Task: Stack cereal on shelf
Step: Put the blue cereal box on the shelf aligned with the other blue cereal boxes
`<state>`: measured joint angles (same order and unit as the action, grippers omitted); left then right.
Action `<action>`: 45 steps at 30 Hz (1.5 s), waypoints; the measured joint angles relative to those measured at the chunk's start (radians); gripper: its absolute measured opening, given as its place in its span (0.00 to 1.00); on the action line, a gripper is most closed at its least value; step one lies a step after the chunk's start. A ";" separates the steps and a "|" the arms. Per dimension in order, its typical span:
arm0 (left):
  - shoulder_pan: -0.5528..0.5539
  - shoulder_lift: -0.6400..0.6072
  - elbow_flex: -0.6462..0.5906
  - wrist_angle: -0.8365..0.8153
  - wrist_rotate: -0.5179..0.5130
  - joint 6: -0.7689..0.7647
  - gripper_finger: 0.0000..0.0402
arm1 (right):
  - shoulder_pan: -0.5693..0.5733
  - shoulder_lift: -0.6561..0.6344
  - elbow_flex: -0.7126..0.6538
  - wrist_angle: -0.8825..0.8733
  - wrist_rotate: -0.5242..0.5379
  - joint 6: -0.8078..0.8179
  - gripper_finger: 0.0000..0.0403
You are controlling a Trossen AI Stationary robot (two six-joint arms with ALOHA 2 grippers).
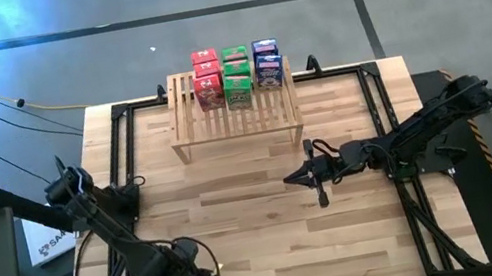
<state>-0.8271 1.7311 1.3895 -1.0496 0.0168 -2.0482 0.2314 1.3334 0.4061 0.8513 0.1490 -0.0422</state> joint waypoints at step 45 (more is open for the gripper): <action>0.661 -0.092 0.000 0.156 -0.073 1.555 0.43 | 0.000 0.000 0.000 0.030 -0.008 0.026 0.00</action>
<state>-0.1662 1.6390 1.3891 -0.8940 -0.0558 -0.4930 0.2317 1.3338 0.4065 0.8810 0.1413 -0.0161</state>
